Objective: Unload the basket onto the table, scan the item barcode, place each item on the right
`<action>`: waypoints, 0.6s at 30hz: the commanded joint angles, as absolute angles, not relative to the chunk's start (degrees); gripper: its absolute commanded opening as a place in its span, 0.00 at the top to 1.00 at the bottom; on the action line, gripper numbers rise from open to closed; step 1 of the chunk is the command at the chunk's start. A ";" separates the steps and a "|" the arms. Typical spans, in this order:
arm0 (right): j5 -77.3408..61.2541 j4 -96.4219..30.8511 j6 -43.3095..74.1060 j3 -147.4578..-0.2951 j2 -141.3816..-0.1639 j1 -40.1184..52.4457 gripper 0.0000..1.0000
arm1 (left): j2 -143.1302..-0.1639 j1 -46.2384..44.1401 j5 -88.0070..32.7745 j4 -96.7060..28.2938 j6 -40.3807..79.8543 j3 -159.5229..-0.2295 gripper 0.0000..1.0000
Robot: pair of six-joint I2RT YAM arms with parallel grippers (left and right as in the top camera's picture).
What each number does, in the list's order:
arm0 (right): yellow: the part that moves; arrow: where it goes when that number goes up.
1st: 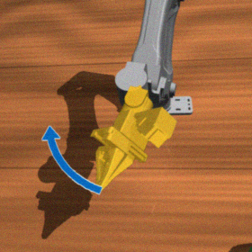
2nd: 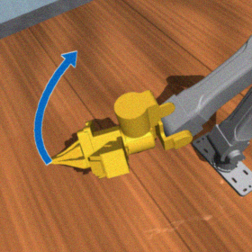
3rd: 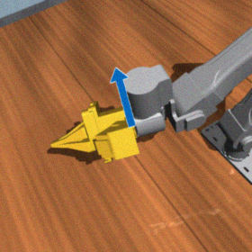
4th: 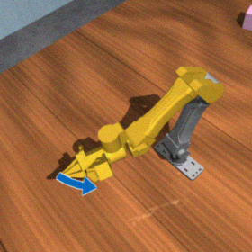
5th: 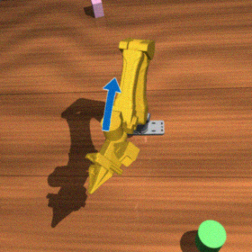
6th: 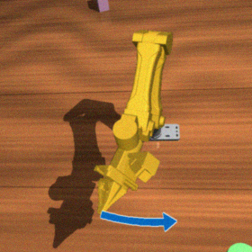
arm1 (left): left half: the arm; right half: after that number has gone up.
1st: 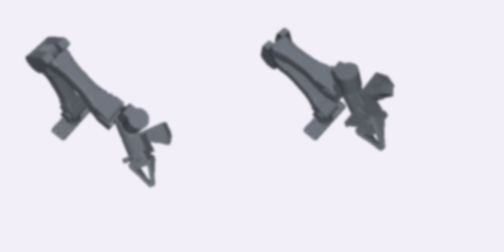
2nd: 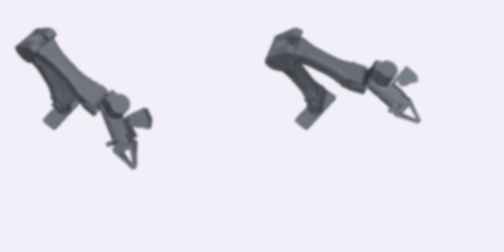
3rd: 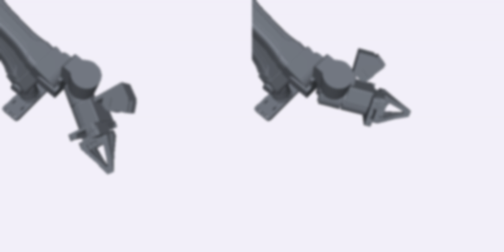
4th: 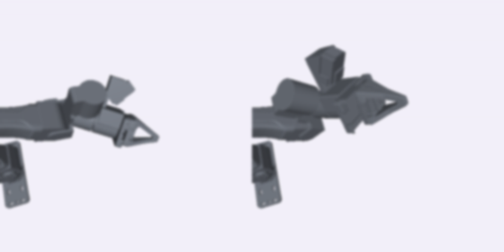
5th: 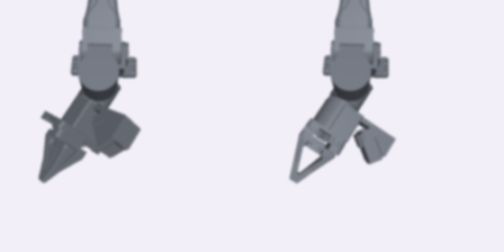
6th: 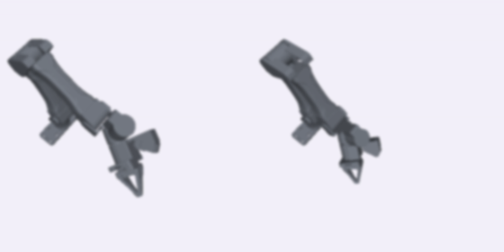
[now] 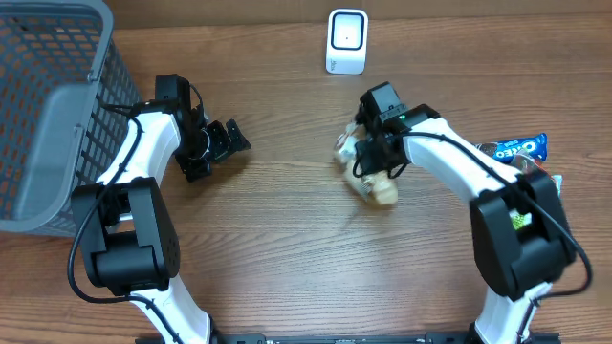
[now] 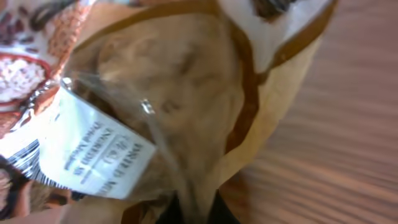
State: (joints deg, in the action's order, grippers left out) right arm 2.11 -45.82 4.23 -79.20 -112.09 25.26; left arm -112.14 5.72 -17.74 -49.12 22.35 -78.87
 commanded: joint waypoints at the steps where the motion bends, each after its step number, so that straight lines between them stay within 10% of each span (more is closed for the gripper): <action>1: 29.12 -46.44 6.39 -81.06 -108.14 28.80 0.96 | -112.16 5.61 -17.41 -49.01 22.28 -79.70 0.00; 9: 69.87 -52.23 10.48 -81.03 -108.14 40.84 0.85 | -112.16 5.61 -17.41 -49.01 22.26 -79.70 0.01; 18: 67.66 -60.40 13.17 -81.08 -108.09 57.60 0.00 | -112.16 5.61 -17.41 -49.01 22.26 -79.70 0.00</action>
